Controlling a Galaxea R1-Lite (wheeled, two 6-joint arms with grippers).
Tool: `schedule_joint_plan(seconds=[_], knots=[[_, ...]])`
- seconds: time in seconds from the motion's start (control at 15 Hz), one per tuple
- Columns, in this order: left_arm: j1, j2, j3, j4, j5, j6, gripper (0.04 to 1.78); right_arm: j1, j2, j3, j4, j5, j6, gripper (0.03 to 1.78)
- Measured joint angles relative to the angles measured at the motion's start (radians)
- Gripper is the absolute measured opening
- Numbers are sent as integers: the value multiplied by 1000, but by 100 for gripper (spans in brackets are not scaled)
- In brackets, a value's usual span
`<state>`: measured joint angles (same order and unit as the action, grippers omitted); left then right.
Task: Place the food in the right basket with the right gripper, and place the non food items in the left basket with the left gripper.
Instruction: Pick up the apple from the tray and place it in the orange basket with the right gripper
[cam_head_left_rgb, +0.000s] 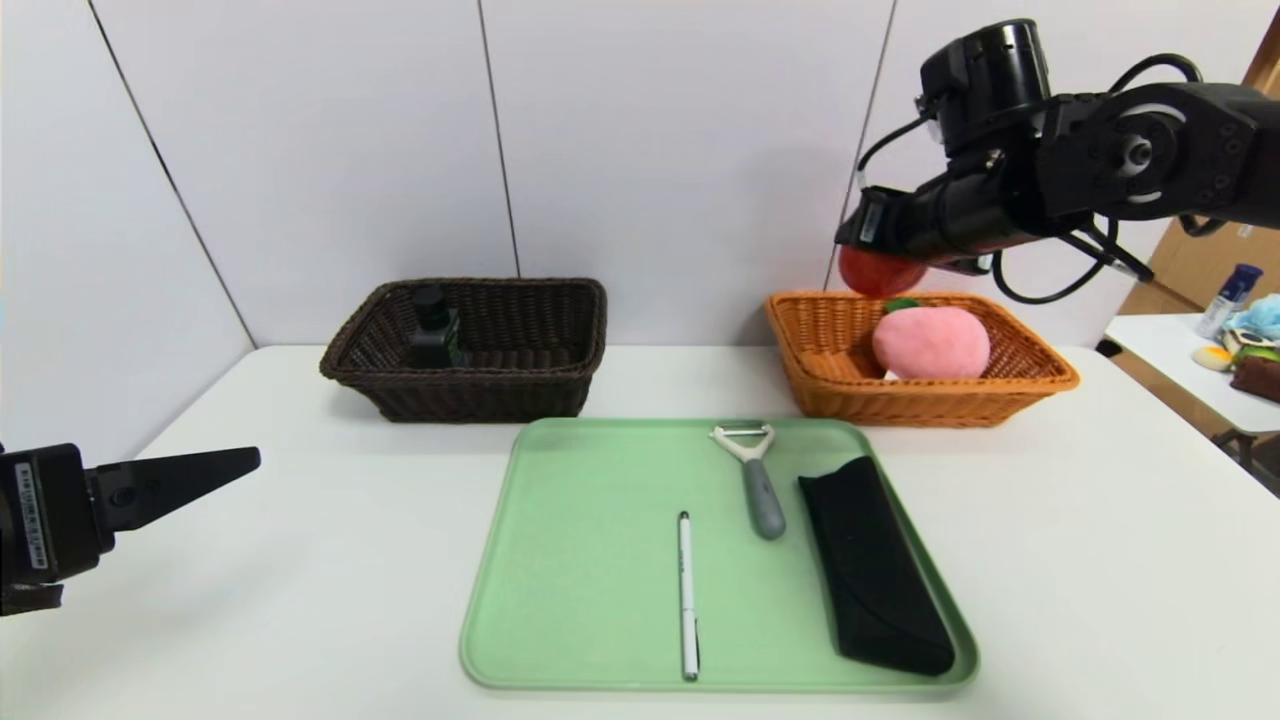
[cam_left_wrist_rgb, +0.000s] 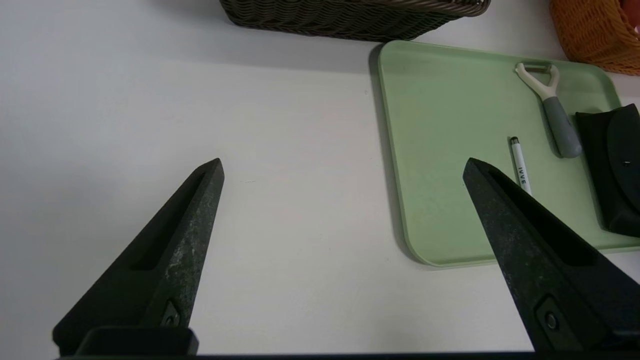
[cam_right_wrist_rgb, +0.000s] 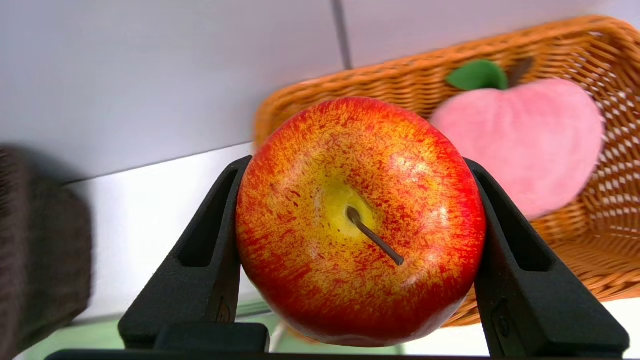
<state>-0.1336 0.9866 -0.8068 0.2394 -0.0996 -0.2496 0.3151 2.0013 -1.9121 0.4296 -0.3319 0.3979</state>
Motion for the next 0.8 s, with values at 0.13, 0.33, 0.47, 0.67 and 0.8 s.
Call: schedule_joint_plan(seconds=[0.13,0.33,0.47,0.67,0.8], knots=[[0,1,0,0,0,0,169,-35,35,8,-5,14,8,123],[0,1,-4,1,0,0,169,-56,100,10,-9,26,21,123],[0,1,-4,1,0,0,169,-59,134,10,-11,40,29,123],[0,0,-4,1,0,0,169,-60,164,9,-10,44,30,123],[0,-1,-3,1,0,0,169,-59,175,11,-10,43,28,135]])
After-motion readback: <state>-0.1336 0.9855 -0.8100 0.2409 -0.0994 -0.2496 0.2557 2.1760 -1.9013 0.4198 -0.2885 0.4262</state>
